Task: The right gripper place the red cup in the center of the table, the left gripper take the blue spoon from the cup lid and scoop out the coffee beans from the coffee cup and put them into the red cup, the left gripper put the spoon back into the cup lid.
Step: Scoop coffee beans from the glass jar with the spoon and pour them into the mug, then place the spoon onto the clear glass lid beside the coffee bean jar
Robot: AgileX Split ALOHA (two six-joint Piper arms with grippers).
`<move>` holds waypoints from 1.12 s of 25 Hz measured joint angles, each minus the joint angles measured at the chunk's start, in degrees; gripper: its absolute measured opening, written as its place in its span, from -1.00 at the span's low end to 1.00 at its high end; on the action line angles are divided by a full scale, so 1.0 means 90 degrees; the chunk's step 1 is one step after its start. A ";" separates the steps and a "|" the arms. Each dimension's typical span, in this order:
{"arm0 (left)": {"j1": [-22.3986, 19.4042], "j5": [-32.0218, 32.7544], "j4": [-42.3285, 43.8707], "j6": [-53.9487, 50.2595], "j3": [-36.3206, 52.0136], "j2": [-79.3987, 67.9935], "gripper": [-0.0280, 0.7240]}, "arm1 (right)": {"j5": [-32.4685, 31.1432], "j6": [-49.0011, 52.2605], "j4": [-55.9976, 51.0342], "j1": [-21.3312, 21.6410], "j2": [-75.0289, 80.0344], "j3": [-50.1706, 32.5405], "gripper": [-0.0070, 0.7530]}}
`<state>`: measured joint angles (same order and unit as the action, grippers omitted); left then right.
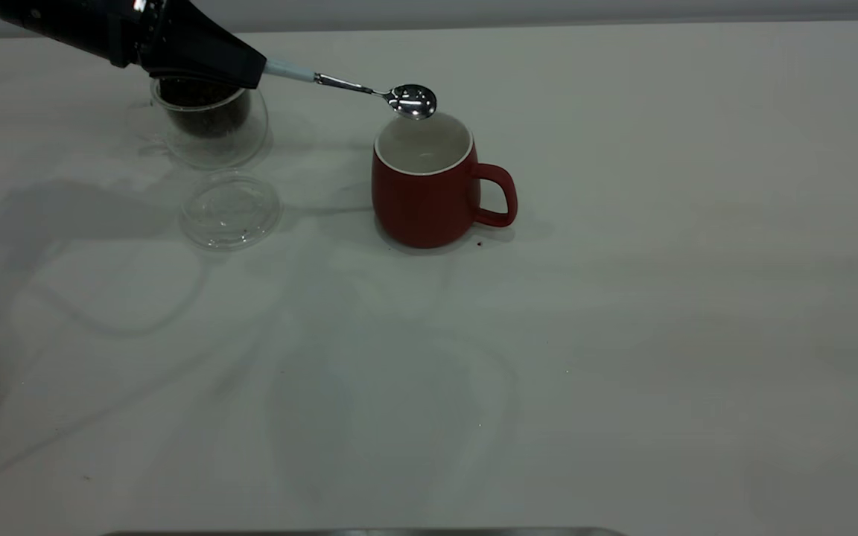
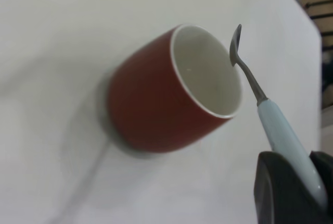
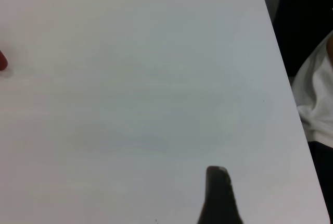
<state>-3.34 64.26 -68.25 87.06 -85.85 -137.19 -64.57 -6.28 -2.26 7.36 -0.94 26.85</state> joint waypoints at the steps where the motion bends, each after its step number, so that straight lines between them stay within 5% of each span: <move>1: -0.0014 0.0088 0.0007 -0.0301 0.0000 0.0000 -0.59 | 0.0000 0.0000 0.0000 0.0000 0.0000 0.0000 0.53; 10: -0.0740 0.0216 0.0037 -0.2289 0.0000 0.0283 -0.59 | 0.0000 0.0002 0.0000 0.0000 0.0000 0.0000 0.53; 17: -0.1790 0.0231 0.0710 -0.3091 0.0031 0.0317 -0.59 | 0.0000 0.0002 0.0000 0.0000 0.0000 0.0000 0.53; 28: -0.2524 0.0204 0.0360 -0.2439 0.1044 0.0375 -0.59 | 0.0000 0.0007 0.0000 0.0000 0.0000 0.0000 0.53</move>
<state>-26.05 66.09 -65.01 65.11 -76.46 -133.81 -64.57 -6.22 -2.26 7.36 -0.94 26.85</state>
